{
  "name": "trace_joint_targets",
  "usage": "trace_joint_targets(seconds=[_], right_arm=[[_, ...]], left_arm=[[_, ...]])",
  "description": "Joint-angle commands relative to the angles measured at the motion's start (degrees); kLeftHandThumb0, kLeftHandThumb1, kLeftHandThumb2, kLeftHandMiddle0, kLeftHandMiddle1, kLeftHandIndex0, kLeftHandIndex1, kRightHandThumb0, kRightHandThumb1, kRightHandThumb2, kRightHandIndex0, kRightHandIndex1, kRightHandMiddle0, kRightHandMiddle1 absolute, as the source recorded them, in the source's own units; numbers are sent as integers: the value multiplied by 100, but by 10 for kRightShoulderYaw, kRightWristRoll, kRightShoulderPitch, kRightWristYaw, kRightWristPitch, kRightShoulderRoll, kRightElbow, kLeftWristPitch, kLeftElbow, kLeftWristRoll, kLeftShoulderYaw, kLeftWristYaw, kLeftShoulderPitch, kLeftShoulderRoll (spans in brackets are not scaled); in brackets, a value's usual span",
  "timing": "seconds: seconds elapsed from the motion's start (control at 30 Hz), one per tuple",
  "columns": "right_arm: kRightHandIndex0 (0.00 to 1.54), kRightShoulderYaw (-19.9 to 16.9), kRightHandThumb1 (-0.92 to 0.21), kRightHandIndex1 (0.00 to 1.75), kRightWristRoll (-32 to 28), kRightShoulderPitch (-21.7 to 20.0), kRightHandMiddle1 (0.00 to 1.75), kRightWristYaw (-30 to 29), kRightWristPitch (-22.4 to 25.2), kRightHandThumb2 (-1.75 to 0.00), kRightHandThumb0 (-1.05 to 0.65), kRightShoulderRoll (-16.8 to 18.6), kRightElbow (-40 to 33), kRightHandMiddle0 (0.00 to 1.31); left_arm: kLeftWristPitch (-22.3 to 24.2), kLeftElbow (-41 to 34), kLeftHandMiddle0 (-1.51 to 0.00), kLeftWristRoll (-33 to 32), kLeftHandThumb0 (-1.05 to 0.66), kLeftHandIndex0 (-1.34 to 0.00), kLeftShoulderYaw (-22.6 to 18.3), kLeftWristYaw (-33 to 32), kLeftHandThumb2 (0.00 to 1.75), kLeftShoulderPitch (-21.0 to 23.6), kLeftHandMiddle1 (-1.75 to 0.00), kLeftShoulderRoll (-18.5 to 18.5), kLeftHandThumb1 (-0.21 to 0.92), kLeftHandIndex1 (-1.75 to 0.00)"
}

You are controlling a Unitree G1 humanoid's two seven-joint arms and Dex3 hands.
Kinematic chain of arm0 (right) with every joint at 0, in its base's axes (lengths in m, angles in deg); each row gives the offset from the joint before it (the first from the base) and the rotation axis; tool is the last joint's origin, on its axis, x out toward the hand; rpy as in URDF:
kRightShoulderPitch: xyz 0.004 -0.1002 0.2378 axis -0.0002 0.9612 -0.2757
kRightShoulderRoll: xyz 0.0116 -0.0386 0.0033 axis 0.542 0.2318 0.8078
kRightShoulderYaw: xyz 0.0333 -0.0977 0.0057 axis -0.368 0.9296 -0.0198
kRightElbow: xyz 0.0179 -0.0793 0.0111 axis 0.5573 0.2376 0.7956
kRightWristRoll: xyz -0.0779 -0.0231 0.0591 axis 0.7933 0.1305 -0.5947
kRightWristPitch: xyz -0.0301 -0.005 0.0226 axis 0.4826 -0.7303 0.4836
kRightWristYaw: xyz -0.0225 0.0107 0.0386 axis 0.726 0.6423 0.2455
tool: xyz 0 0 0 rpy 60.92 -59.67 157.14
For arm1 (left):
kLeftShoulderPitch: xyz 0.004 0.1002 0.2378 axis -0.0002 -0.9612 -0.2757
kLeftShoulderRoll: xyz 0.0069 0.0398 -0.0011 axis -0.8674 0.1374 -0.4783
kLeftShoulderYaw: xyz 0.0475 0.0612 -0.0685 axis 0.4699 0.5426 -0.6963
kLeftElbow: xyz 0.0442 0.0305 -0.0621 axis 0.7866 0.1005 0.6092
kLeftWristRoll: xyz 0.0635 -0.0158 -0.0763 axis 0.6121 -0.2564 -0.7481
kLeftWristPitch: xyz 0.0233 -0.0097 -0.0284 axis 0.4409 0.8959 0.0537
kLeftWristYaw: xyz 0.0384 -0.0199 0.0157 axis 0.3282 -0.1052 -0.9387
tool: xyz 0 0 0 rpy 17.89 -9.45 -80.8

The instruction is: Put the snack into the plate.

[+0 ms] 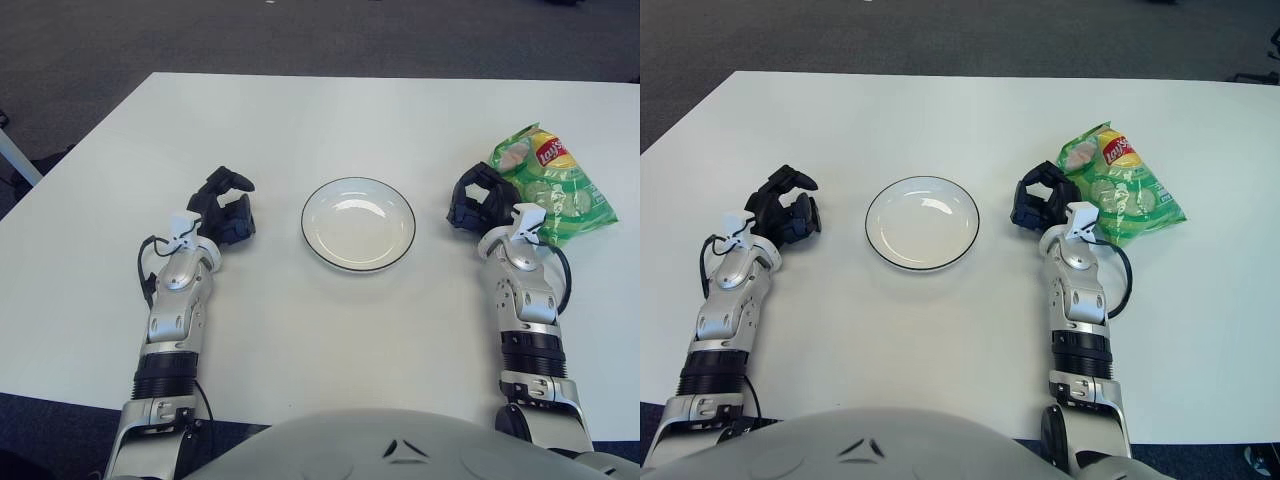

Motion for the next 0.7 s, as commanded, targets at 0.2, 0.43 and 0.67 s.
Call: trace_joint_targets(seconds=[0.2,0.43,0.67], right_arm=[[130,2,-29,175,-4,56,175,0,25,-135,-49,19,27,64],[130,1,-29,175,-4,56,175,0,26,-135,-49,19,27,64],[130,1,-29,175,-5,56,175,1,26,-135,-49,19,28,64]], left_arm=[[1,29,-111,6,-41,-46,7,-13,109,-56,-175,33,49,-175],[4,27,-110,3,-42,-48,7,-12,111,-57,-175,34,47,-175],[4,26,-111,1,-43,-50,8,-9,116,-57,-175,33,44,-175]])
